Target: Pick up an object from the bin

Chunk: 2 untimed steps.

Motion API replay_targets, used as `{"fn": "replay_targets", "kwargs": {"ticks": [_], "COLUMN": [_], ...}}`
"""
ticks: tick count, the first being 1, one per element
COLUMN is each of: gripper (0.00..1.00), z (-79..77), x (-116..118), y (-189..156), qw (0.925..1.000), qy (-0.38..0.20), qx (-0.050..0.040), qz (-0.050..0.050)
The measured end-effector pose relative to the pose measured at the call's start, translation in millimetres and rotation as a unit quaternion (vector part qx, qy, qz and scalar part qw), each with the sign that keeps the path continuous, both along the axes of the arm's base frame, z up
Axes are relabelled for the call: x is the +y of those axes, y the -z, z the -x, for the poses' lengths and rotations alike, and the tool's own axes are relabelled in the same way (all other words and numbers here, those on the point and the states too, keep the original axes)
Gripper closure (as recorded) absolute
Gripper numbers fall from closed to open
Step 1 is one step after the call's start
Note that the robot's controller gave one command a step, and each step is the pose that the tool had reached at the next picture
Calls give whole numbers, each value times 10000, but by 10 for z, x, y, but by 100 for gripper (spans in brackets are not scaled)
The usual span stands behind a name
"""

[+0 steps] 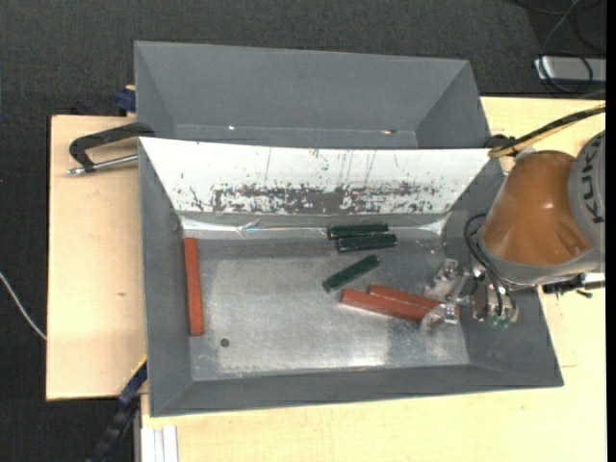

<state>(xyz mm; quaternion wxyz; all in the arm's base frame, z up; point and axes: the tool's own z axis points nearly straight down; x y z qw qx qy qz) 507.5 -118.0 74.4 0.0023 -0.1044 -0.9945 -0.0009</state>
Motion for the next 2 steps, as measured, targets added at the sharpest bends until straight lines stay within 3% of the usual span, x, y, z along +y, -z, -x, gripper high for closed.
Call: {"fn": "replay_targets", "kwargs": {"ticks": [1,2], "gripper": [100,100], "z": [0,52], "x": [0,-84], "y": [0,-1756], "qw": [10000,9995], "qy": [0,310], "qx": [0,-77], "qz": [0,21]}}
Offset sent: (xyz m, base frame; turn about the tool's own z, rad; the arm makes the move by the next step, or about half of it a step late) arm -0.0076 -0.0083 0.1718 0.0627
